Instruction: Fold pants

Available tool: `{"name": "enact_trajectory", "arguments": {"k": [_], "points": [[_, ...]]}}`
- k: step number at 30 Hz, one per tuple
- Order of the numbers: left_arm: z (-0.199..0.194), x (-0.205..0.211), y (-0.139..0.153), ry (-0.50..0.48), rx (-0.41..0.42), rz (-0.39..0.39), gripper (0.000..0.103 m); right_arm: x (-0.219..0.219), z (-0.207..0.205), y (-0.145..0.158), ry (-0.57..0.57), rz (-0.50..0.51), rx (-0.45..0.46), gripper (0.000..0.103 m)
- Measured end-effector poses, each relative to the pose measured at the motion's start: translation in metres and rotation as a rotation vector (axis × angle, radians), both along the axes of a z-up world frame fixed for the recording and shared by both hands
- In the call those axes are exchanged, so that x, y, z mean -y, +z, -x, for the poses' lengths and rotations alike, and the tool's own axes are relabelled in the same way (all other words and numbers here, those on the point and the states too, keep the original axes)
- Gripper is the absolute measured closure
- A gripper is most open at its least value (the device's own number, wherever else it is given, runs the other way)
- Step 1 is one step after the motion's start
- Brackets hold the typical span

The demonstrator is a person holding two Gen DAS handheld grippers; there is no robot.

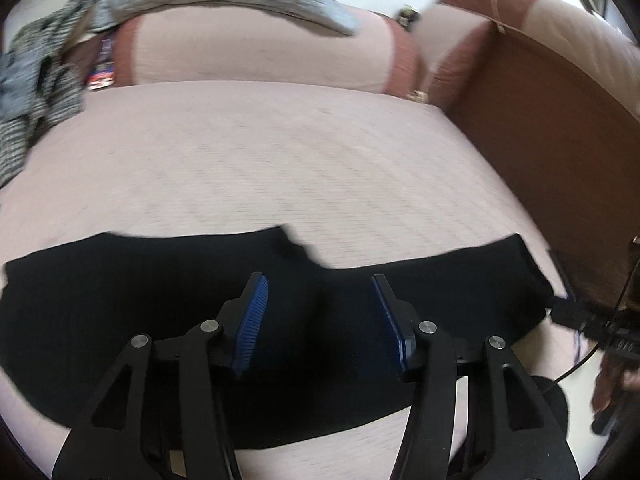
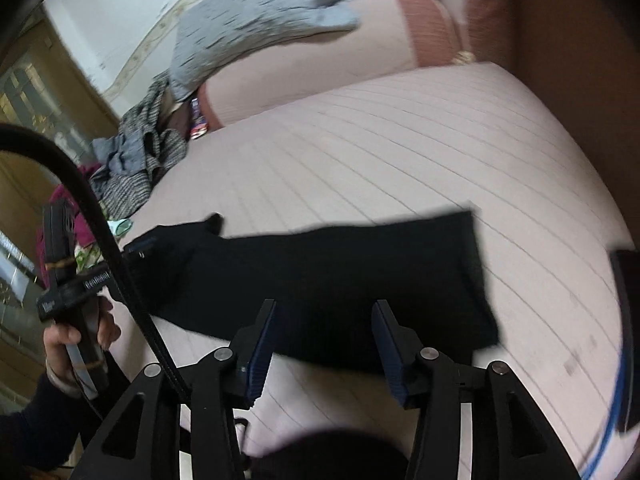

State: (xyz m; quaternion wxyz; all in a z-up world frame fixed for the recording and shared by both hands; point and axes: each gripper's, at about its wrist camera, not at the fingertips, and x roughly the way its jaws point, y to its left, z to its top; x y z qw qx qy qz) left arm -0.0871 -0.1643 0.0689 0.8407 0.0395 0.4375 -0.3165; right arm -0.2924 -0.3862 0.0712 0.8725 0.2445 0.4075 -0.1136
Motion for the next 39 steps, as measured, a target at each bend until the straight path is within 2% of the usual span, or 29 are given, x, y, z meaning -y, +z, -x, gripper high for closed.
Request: {"name": "enact_trajectory", "arguments": {"k": [6, 9, 13, 19, 22, 26, 29, 32, 35, 36, 37, 38, 39], "points": [[0.007, 0.074, -0.006, -0.160, -0.028, -0.018, 0.050, 0.021, 0.046, -0.024, -0.089, -0.061, -0.023, 0.056], [0.010, 0.110, -0.011, -0.255, -0.048, -0.025, 0.050, 0.029, 0.056, -0.032, -0.106, -0.093, 0.003, 0.056], [0.011, 0.152, -0.019, -0.377, -0.091, -0.039, 0.051, 0.041, 0.058, -0.039, -0.086, -0.119, 0.042, 0.056], [0.013, 0.198, -0.022, -0.565, -0.112, -0.056, 0.050, 0.045, 0.057, -0.044, -0.031, -0.129, 0.100, 0.051], [0.016, 0.217, -0.028, -0.649, -0.106, -0.092, 0.051, 0.047, 0.060, -0.048, -0.019, -0.146, 0.148, 0.050], [0.015, 0.244, -0.040, -0.705, -0.137, -0.139, 0.051, 0.050, 0.066, -0.054, -0.019, -0.178, 0.211, 0.048], [0.014, 0.258, -0.046, -0.748, -0.169, -0.141, 0.051, 0.048, 0.071, -0.055, -0.001, -0.168, 0.227, 0.047], [0.017, 0.263, -0.046, -0.790, -0.151, -0.130, 0.050, 0.049, 0.073, -0.057, 0.011, -0.162, 0.244, 0.046], [0.017, 0.270, -0.051, -0.804, -0.166, -0.120, 0.052, 0.046, 0.062, -0.057, 0.014, -0.160, 0.258, 0.047], [0.019, 0.270, -0.052, -0.811, -0.157, -0.113, 0.059, 0.046, 0.061, -0.057, 0.011, -0.161, 0.262, 0.047], [0.023, 0.267, -0.052, -0.826, -0.148, -0.109, 0.064, 0.048, 0.058, -0.057, 0.004, -0.164, 0.267, 0.055], [0.027, 0.268, -0.052, -0.838, -0.140, -0.101, 0.071, 0.049, 0.053, -0.058, -0.007, -0.164, 0.265, 0.068], [0.030, 0.268, -0.051, -0.843, -0.129, -0.096, 0.075, 0.050, 0.052, -0.060, -0.016, -0.169, 0.261, 0.076]]}}
